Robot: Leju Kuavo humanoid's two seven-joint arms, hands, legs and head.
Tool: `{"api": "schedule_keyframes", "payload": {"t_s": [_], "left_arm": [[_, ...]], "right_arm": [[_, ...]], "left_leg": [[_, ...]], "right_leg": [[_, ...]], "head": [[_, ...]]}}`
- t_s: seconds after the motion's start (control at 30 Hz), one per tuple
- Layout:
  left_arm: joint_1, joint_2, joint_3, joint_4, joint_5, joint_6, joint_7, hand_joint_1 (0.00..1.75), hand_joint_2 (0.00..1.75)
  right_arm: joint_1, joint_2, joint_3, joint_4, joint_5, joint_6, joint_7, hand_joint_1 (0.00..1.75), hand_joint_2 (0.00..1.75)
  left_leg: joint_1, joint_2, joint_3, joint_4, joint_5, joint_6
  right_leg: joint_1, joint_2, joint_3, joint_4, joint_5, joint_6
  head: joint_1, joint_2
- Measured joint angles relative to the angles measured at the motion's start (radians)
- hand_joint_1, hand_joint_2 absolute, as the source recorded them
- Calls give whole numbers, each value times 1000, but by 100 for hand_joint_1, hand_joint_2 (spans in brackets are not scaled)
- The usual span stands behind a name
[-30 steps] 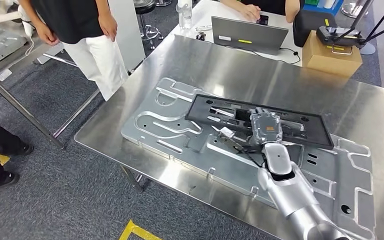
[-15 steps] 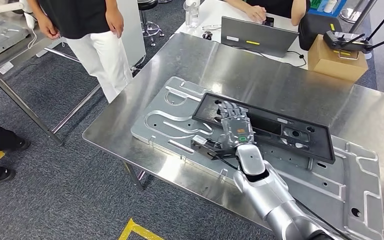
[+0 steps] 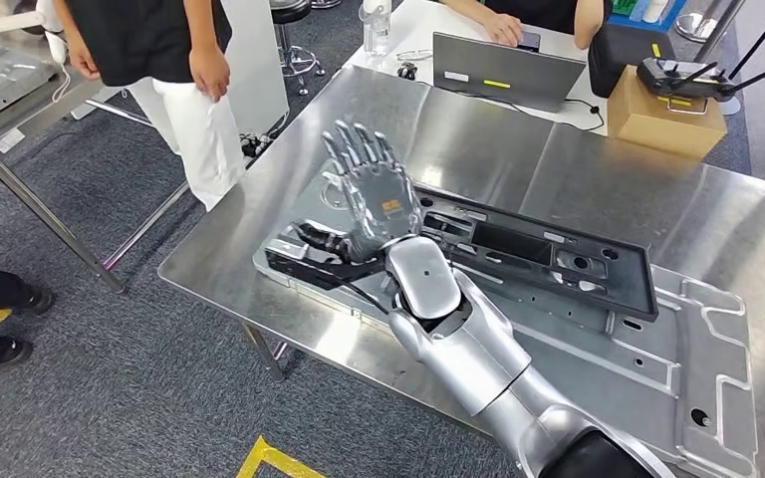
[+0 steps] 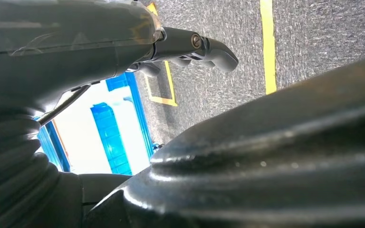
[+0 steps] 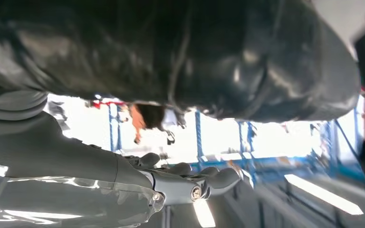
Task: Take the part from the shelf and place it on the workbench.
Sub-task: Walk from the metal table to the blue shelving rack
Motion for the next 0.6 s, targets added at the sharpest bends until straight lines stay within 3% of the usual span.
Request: {"api": "schedule_keyframes", "payload": {"t_s": [0.07, 0.2, 0.27, 0.33, 0.37, 0.4, 0.43, 0.53, 0.6], "left_arm": [[0, 0, 0, 0, 3, 1, -2, 0, 0], [4, 0, 0, 0, 9, 10, -15, 0, 0], [8, -1, 0, 0, 12, 16, -26, 0, 0], [10, -1, 0, 0, 14, 19, -33, 0, 0], [10, -1, 0, 0, 14, 19, -34, 0, 0], [10, -1, 0, 0, 14, 18, -34, 0, 0], [10, -1, 0, 0, 14, 18, -34, 0, 0], [9, -1, 0, 0, 14, 17, -34, 0, 0], [9, -1, 0, 0, 14, 17, -33, 0, 0]], "right_arm": [[-2, -3, 20, -47, -1, -12, 7, 0, 0], [14, -64, 43, -201, 5, -52, 30, 0, 0], [41, -127, 46, -303, 17, -65, 38, 0, 0], [79, -182, 51, -381, 36, -76, 41, 0, 0], [99, -204, 54, -410, 44, -79, 41, 0, 0], [116, -221, 58, -434, 50, -80, 41, 0, 0], [128, -235, 61, -454, 55, -82, 41, 0, 0], [141, -257, 66, -496, 65, -83, 43, 0, 0], [146, -265, 69, -512, 67, -84, 44, 0, 0]], "left_leg": [[-1, 0, 0, 1, 0, 0], [2, 1, 5, -12, 15, 17], [7, 3, 5, -23, 25, 24], [7, 3, -1, -22, 28, 26], [6, 3, -5, -20, 29, 26], [6, 4, -8, -18, 30, 25], [6, 4, -11, -14, 30, 24], [4, 4, -17, -2, 30, 15], [1, 3, -21, 1, 34, 2]], "right_leg": [[0, 0, 0, -1, 0, 1], [-7, -1, 2, 2, -6, 28], [-6, -2, -26, 74, -62, 32], [-6, -2, -82, 204, -130, 33], [-6, -2, -102, 253, -147, 33], [-7, -2, -106, 270, -144, 33], [-8, -3, -89, 245, -123, 32], [-7, -5, 16, 55, -45, 25], [-3, -5, 35, 9, -36, 18]], "head": [[0, 0], [-1, 0], [0, 0], [0, 0], [0, 0], [0, 0], [0, 0], [0, 0], [0, 0]]}}
